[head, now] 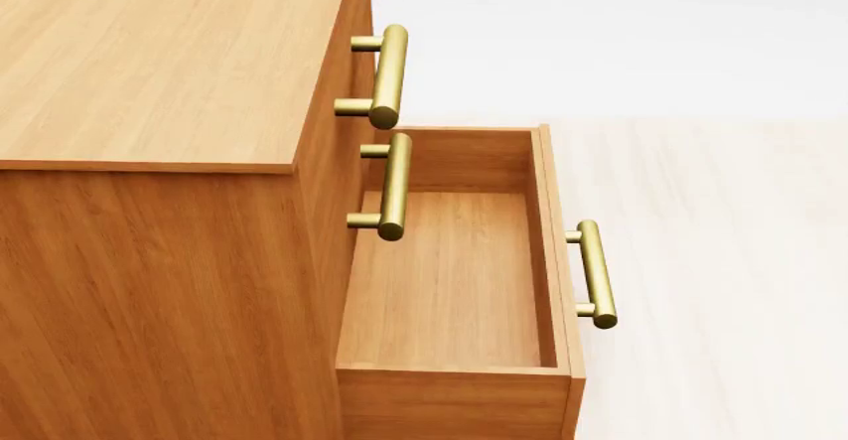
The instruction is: Put the bowl on top of the cabinet.
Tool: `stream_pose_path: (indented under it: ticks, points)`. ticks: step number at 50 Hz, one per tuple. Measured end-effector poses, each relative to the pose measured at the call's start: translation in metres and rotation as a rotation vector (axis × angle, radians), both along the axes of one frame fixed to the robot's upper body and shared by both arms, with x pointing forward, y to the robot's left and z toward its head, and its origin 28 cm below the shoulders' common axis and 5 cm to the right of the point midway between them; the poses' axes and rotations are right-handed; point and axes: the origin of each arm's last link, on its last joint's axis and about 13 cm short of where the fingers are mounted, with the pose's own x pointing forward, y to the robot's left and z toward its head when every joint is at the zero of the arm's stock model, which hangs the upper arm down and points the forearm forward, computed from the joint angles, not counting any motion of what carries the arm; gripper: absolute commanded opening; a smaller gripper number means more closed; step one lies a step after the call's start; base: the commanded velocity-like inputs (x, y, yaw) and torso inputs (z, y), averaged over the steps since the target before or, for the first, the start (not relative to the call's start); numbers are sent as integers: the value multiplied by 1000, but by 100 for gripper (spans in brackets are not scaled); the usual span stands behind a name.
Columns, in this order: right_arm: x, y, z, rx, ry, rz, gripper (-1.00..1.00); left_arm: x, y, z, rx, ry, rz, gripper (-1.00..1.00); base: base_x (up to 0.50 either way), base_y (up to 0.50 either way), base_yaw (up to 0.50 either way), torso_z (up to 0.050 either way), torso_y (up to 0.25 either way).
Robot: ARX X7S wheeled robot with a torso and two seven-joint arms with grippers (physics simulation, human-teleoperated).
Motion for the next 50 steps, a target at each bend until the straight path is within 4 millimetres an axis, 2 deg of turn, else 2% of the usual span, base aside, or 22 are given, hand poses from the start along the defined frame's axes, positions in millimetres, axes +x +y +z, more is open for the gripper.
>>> stream_pose_path:
  ticks: [4,5,18,28,39,50]
  points:
    - [0,0,0,-3,-2,3,100,0,0,0,0,0,0,100,0,0,0,0,0]
    - [-1,0,-1,-4,-3,4,-100,0,0,0,0,-1,0,100,0,0,0,0,0]
    - [-4,-2,4,-51,-33,16,-100,0,0,0,-1,-2,0,100,0,0,0,0,0]
    - [-6,-6,18,-87,-58,22,-100,0,0,0,-1,-2,-1,100,0,0,0,0,0]
    - [-3,-11,60,-120,-151,52,-100,0,0,0,0,-2,-2,100,0,0,0,0,0]
    - [13,-8,115,-181,-270,135,-100,0,-1,0,2,-2,-6,100,0,0,0,0,0]
